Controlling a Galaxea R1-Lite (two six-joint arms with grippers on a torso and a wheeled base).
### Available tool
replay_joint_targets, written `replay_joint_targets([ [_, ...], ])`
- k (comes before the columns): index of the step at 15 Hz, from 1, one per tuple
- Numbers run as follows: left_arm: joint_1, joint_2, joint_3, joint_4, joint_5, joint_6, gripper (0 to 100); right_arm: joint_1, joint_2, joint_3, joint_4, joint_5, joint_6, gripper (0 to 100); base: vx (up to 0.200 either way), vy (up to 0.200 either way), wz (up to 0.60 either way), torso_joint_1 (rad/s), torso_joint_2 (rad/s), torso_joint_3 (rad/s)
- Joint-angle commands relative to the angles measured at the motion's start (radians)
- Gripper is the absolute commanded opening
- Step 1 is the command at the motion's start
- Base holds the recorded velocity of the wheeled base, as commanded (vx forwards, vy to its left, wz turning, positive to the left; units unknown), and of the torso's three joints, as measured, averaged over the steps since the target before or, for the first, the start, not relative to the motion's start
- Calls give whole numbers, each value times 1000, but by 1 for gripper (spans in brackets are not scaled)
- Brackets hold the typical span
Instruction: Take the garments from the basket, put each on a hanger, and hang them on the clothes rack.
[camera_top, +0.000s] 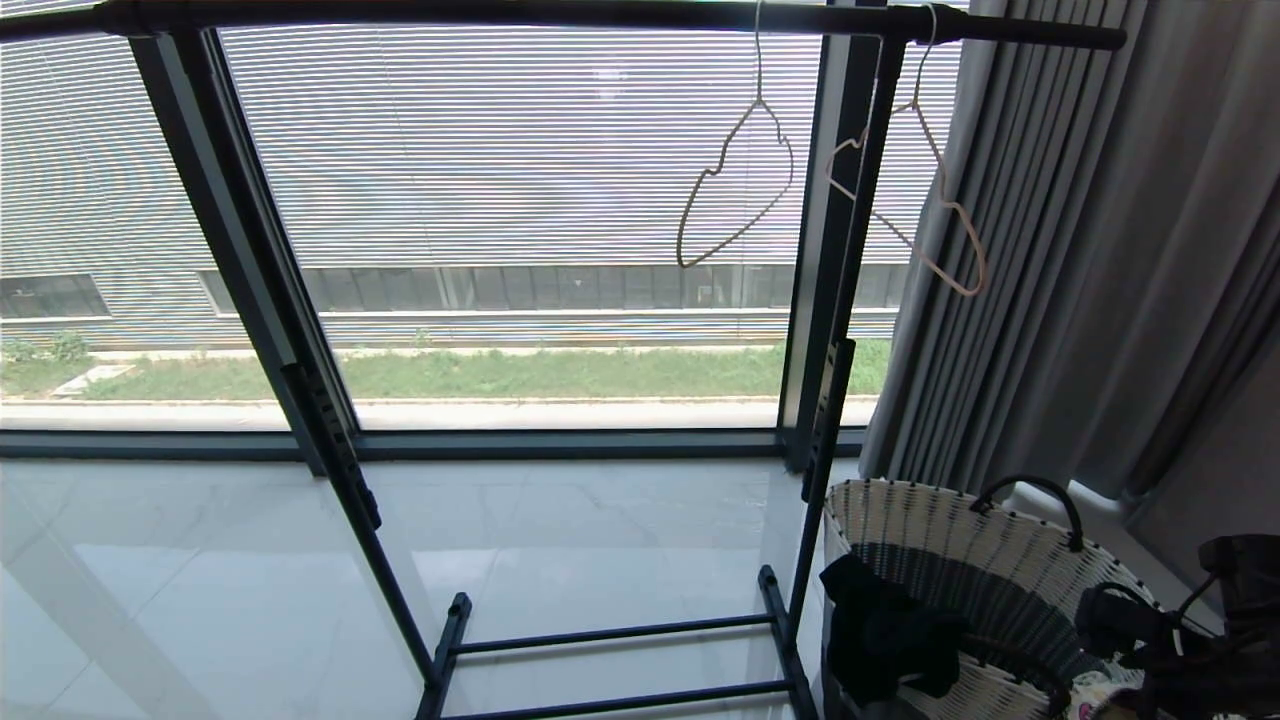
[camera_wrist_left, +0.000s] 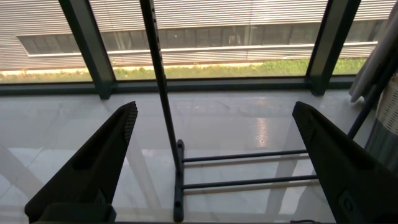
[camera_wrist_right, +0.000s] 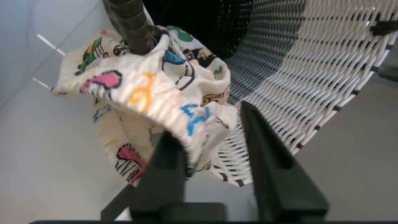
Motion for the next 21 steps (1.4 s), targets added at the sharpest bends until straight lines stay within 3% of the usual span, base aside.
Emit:
replay_joint_targets([
  [1,0,0,0,0,0,0,100,0,-52,27,-7,8,4,0,0,0,0,0,0,0],
  [3,0,0,0,0,0,0,100,0,-147,34,14,28,13,0,0,0,0,0,0,0],
  [6,0,0,0,0,0,0,100,9,-380,-12,249,39,90,0,0,0,0,0,0,0],
  [9,0,0,0,0,0,0,100,57,-665,-155,605,44,242,0,0,0,0,0,0,0],
  [12,0,0,0,0,0,0,100,170,-868,-302,862,44,446,0,0,0,0,0,0,0],
  [14,0,0,0,0,0,0,100,258,-958,-355,935,41,533,0,0,0,0,0,0,0],
  [16,0,0,0,0,3,-9,100,312,-1017,-356,938,34,547,0,0,0,0,0,0,0],
  [21,0,0,0,0,3,-8,100,327,-1072,-358,935,13,547,0,-160,0,0,2,2,1],
])
